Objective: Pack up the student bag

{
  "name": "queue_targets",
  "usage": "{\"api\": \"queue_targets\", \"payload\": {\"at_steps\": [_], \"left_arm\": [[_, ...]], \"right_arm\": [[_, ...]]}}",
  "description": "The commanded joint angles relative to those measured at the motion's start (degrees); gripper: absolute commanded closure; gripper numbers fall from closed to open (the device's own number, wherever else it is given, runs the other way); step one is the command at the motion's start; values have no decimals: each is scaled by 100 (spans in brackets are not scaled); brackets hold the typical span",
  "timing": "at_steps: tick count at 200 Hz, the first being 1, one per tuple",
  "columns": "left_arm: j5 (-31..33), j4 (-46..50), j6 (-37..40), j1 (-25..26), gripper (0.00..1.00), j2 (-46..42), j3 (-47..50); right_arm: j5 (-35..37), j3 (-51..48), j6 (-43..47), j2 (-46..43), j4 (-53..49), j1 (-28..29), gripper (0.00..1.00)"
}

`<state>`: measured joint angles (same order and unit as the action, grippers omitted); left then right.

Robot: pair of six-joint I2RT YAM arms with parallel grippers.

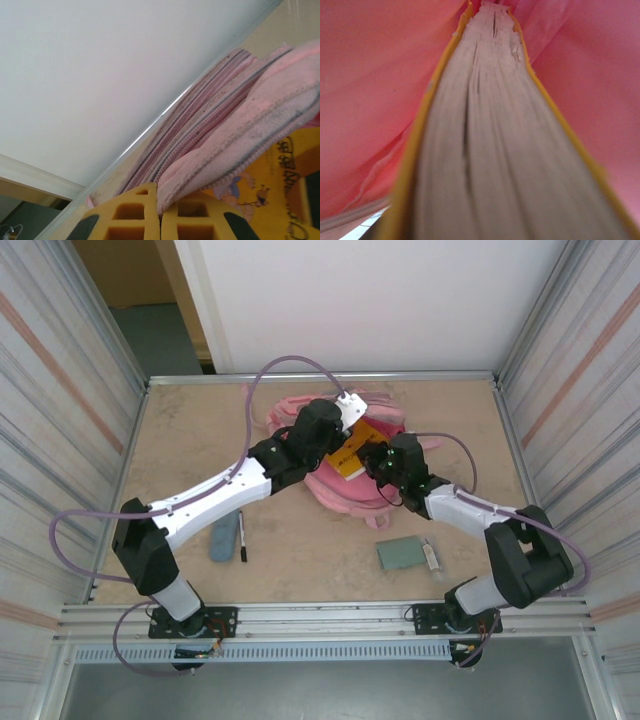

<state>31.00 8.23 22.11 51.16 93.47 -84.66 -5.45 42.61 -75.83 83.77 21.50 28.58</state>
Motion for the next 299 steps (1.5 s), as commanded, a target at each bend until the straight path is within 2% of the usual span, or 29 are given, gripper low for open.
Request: {"api": "queue_targets", "payload": {"at_steps": [1,20,41,63,80,99,109,119,140,164,230,260,272,282,299], "left_arm": [[40,-511,-369,123,99,-159,-335],[48,-559,-437,138,99,-191,-275],[92,-438,-540,157,100,-211,-257],[287,-518,-488,168,100,-225,-135],[379,-439,-368,169,100,-208,-138],[352,-395,-268,168,100,-248,-54],[351,-412,-253,169,100,-250,-15],[306,-351,-332,167,100,-250,2],[257,-218,-609,225,100,-292,9],[185,-202,-798,315,100,-333,8],[-68,-180,-1260,423,100,-166,-251],[-125,-281,-1189,422,100,-67,-276],[-155,-227,-1204,422,100,-74,-309],[-169,-282,-1204,423,100,-115,-254],[-212,-496,-1170,420,100,-170,-122]], "right_arm": [[622,371,-441,118,706,305,90],[826,520,-647,313,740,350,90],[688,644,-796,463,833,303,90],[434,602,-823,251,566,175,89],[-215,374,-1157,-107,339,32,88],[-850,274,-949,-566,-144,-50,85],[-757,258,-737,-855,-737,-76,84],[-467,187,-575,-1094,-1063,-80,89],[-319,75,-428,-1245,-833,-208,93],[-343,350,-325,-923,-718,-339,92],[858,398,-341,642,1419,77,93],[988,415,-553,1319,1949,169,87],[1060,435,-678,1512,1932,187,85],[1108,509,-735,1671,1851,197,78],[1157,643,-784,1899,1774,216,77]]}}
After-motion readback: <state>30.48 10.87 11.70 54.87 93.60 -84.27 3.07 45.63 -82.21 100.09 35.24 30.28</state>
